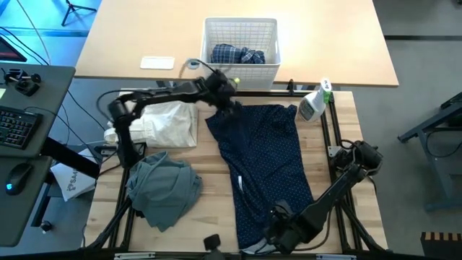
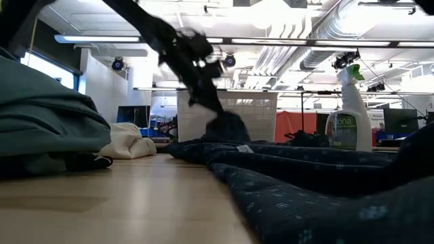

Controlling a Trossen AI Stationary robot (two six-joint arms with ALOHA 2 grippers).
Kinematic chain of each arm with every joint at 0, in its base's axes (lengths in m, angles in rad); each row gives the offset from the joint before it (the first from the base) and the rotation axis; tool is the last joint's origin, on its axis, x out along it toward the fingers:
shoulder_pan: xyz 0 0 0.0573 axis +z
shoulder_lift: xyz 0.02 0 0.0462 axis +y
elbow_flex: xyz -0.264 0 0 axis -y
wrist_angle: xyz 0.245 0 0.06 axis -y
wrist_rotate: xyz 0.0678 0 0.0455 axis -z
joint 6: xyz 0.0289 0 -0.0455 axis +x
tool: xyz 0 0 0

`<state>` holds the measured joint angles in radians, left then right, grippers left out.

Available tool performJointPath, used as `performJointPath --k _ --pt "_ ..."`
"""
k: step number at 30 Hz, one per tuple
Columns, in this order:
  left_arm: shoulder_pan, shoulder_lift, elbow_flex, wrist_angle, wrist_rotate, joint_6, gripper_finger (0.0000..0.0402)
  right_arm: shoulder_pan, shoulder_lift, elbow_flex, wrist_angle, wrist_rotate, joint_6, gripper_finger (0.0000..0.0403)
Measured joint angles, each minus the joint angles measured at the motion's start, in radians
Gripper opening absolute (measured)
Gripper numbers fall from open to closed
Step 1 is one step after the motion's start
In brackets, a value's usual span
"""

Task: Fold Laundry from Bin
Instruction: Fold the dark blue polo

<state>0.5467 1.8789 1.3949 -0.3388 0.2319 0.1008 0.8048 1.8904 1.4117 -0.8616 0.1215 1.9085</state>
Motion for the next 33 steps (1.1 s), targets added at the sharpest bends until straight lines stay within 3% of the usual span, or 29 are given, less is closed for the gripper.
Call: performJointPath --k 9,15,18,21,26,33 --pt "0.108 -0.269 0.0 -0.055 -0.061 0.067 0.0 0.05 0.0 0.0 0.118 0.019 0.074 0.0" --pt "0.139 -0.435 0.0 -0.093 -0.129 0.096 0.0 0.024 -0.016 0.001 0.473 0.157 -0.158 0.0" --pt "0.14 -0.521 0.0 -0.092 -0.207 0.14 0.0 -0.011 -0.016 0.002 0.583 0.149 -0.249 0.0" --pt "0.141 -0.577 0.0 -0.077 -0.267 0.171 0.0 -0.049 -0.019 0.002 0.572 0.113 -0.297 0.0" --pt "0.161 -0.557 0.001 0.009 -0.267 0.15 0.0 -0.067 -0.025 0.002 0.424 0.114 -0.304 0.0" --pt "0.15 -0.357 0.001 0.173 -0.197 0.104 0.0 0.014 -0.061 0.002 0.18 0.114 -0.056 0.0"
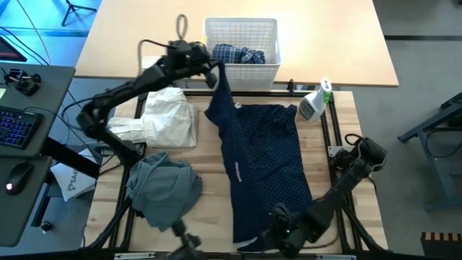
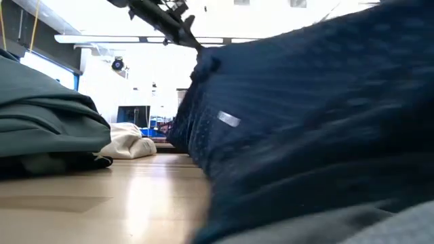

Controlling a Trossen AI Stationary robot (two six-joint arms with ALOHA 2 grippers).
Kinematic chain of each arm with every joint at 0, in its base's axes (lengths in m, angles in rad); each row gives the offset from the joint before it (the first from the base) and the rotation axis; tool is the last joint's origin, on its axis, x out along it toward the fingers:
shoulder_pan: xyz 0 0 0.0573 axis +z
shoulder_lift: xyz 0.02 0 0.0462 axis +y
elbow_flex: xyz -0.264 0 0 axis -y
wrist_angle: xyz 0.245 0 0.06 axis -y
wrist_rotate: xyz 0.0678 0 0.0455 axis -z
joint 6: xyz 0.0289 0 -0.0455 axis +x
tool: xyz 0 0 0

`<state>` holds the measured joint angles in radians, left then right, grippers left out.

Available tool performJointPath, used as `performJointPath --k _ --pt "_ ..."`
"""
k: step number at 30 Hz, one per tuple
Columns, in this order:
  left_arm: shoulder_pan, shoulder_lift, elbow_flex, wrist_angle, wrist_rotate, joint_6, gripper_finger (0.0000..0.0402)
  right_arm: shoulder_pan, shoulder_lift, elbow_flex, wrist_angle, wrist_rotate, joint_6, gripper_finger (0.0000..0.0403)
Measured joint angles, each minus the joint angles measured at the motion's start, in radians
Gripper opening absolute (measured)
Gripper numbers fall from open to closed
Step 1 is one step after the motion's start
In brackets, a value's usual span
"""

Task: Fold Laundry from Bin
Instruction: Fold the dark blue polo

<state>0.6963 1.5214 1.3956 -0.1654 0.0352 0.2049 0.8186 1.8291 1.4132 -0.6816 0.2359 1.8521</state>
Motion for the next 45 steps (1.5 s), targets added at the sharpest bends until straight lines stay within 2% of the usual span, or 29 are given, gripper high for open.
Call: performJointPath --k 7,12,18,23,25,28,31,33,36,40,45 --pt "-0.044 0.183 0.025 0.057 0.049 -0.019 0.0 0.102 -0.01 0.0 -0.038 -0.002 0.216 0.0" --pt "-0.113 0.222 0.06 0.052 0.06 -0.041 0.0 0.14 -0.01 -0.001 0.147 -0.013 0.26 0.0" --pt "-0.202 0.131 0.073 -0.048 -0.095 -0.037 0.0 0.151 -0.027 -0.001 0.224 -0.089 0.26 0.0" --pt "-0.221 0.008 0.079 -0.081 -0.168 0.038 0.0 0.103 -0.076 -0.001 0.104 -0.094 0.157 0.0" --pt "-0.202 -0.022 0.079 -0.093 -0.222 0.069 0.0 0.059 -0.101 -0.001 0.034 -0.088 0.072 0.0" --pt "-0.136 -0.042 0.08 -0.093 -0.235 0.115 0.0 -0.013 -0.129 -0.005 -0.066 -0.08 -0.085 0.0" --pt "-0.057 -0.018 0.091 -0.097 -0.177 0.137 0.0 -0.068 -0.161 -0.044 -0.101 -0.08 -0.19 0.0" --pt "-0.017 0.021 0.1 -0.099 -0.103 0.137 0.0 -0.079 -0.189 -0.087 -0.098 -0.081 -0.189 0.0" --pt "0.013 0.086 0.121 -0.103 -0.022 0.138 0.0 -0.047 -0.221 -0.163 -0.067 -0.072 -0.068 0.0" --pt "-0.001 0.168 0.149 -0.102 0.049 0.145 0.0 0.023 -0.235 -0.224 0.079 -0.022 0.105 0.0" --pt "-0.059 0.24 0.167 -0.054 0.112 0.153 0.0 0.052 -0.217 -0.248 0.286 -0.05 0.13 0.0"
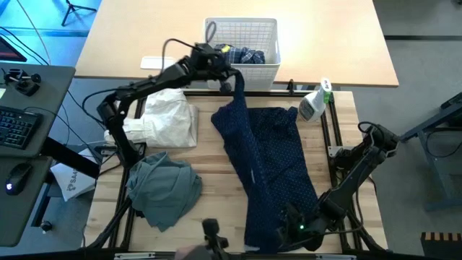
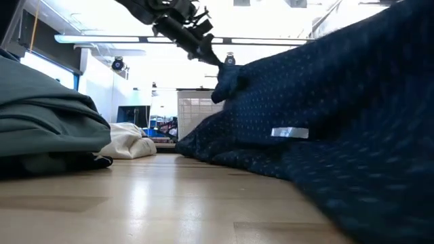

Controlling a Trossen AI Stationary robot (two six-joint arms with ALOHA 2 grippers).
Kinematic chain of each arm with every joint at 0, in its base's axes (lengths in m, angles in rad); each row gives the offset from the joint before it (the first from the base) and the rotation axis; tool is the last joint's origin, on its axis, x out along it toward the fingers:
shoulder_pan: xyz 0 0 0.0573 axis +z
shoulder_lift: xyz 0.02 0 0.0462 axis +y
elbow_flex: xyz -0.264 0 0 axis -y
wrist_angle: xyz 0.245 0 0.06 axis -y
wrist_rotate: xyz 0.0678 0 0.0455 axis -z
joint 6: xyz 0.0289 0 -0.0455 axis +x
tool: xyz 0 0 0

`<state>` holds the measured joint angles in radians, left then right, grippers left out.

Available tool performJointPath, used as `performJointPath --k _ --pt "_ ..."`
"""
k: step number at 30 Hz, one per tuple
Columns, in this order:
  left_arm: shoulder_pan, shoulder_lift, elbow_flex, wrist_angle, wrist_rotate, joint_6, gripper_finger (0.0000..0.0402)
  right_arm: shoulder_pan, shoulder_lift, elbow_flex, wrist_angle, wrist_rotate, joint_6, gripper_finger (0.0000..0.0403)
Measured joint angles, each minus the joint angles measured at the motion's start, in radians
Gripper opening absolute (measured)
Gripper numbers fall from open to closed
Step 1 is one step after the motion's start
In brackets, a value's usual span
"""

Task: Fold Laundry from Bin
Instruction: Fold the dark blue polo

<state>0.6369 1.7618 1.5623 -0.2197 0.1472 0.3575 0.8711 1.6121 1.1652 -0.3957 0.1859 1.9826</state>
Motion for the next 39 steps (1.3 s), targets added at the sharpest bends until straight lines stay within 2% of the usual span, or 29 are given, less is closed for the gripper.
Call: performJointPath --k 4,6,8,12,16,19,21,27,30,34,39 --pt "-0.041 0.027 0.0 0.029 0.0 0.012 0.0 -0.009 -0.011 0.0 0.266 0.083 -0.017 0.0" --pt "-0.045 0.04 0.0 0.042 -0.001 0.004 0.0 -0.014 -0.013 0.004 0.306 0.085 -0.012 0.0" --pt "-0.049 0.062 0.002 0.069 0.0 -0.014 0.0 -0.013 -0.011 0.003 0.217 0.019 0.033 0.0" --pt "-0.057 0.127 0.001 0.094 0.003 -0.037 0.0 -0.002 -0.007 0.0 -0.084 -0.177 0.132 0.0" --pt "-0.075 0.205 0.001 0.113 0.001 -0.041 0.0 0.003 -0.007 -0.001 -0.269 -0.25 0.149 0.0" --pt "-0.094 0.249 0.0 0.145 -0.006 -0.048 0.0 0.002 -0.007 -0.031 -0.254 -0.243 0.151 0.0" --pt "-0.108 0.262 0.0 0.163 -0.018 -0.064 0.0 0.002 -0.007 -0.073 -0.179 -0.239 0.132 0.0" --pt "-0.132 0.273 0.0 0.16 -0.128 -0.067 0.0 0.002 -0.007 -0.2 -0.077 -0.282 0.197 0.0" --pt "-0.13 0.272 0.0 0.162 -0.111 -0.098 0.0002 0.002 -0.007 -0.22 -0.08 -0.286 0.209 0.0" --pt "-0.126 0.272 0.0 0.114 -0.041 -0.145 0.0018 0.002 -0.007 -0.241 -0.07 -0.285 0.209 0.0" --pt "-0.117 0.254 -0.001 -0.042 -0.114 -0.143 0.0049 0.003 -0.007 -0.253 -0.043 -0.293 0.193 0.0"
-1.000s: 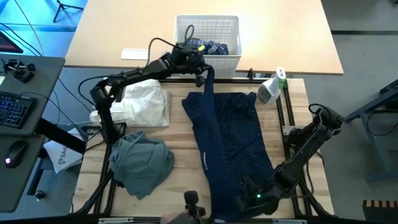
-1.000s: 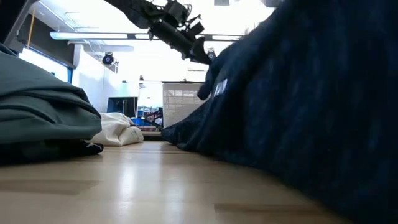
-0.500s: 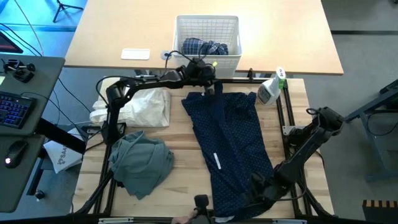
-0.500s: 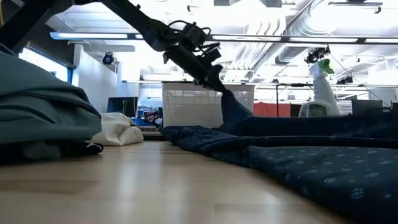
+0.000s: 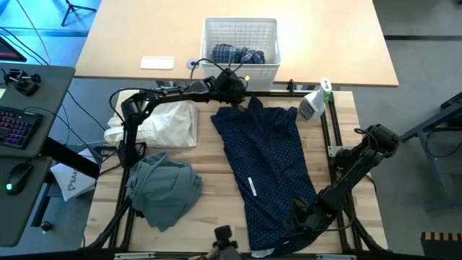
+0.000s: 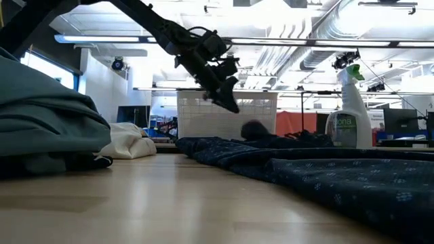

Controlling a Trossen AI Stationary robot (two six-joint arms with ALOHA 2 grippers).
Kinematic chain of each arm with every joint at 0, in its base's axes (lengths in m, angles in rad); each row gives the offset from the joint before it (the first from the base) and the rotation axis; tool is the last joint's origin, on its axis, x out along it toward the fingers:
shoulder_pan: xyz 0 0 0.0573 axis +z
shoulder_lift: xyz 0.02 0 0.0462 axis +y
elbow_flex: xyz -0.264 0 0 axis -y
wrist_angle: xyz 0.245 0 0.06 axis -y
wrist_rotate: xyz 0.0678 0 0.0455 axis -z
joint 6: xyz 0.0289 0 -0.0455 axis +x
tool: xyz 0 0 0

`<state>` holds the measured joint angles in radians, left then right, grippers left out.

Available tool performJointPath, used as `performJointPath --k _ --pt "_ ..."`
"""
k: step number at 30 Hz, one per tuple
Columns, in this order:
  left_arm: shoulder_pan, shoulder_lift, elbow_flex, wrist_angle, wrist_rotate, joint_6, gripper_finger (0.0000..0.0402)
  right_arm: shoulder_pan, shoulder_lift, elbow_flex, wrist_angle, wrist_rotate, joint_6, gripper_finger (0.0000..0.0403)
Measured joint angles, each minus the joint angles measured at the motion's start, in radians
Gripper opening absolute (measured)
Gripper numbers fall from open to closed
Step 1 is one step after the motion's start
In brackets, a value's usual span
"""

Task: Fold Laundry from Bin
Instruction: Fold the dark blue polo

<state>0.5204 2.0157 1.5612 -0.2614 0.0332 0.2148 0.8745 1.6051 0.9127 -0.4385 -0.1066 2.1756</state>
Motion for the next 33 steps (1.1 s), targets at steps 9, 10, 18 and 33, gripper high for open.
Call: performJointPath --k 9,10,18,33 --pt "0.065 -0.092 0.001 -0.218 0.016 0.107 0.0006 0.003 0.0 0.003 0.055 0.025 -0.037 0.0" --pt "0.074 -0.09 0.001 -0.177 0.046 0.077 0.0012 0.003 0.0 0.003 0.039 0.027 -0.045 0.0" --pt "0.051 -0.017 0.001 -0.057 0.182 -0.159 0.0098 -0.014 0.0 0.003 0.002 0.025 -0.09 0.0" --pt "-0.065 0.117 0.003 0.075 0.054 -0.455 0.0184 -0.037 0.0 0.003 0.041 0.024 -0.087 0.0001"
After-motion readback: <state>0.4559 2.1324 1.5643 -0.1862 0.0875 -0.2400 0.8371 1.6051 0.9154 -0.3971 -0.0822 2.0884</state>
